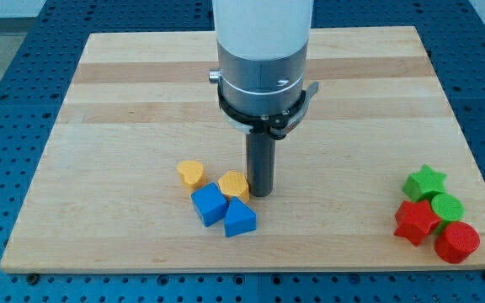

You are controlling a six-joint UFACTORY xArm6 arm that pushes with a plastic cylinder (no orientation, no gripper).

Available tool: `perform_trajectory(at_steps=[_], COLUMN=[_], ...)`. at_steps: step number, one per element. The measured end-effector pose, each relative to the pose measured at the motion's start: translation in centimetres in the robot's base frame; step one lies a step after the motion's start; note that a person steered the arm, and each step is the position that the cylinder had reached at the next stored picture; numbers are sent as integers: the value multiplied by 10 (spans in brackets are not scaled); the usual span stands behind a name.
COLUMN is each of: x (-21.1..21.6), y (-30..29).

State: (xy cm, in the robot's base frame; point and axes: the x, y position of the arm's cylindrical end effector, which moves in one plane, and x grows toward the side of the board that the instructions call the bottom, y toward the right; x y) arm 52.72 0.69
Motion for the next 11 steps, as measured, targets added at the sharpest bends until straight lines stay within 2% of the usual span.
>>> perform_trajectory(at_steps=[2, 3, 4, 6, 8, 9, 10, 11], x=[-134, -140, -118, -42, -36, -36, -17, -16], y=[16, -57, -95, -95, -111, -163, -162, -116])
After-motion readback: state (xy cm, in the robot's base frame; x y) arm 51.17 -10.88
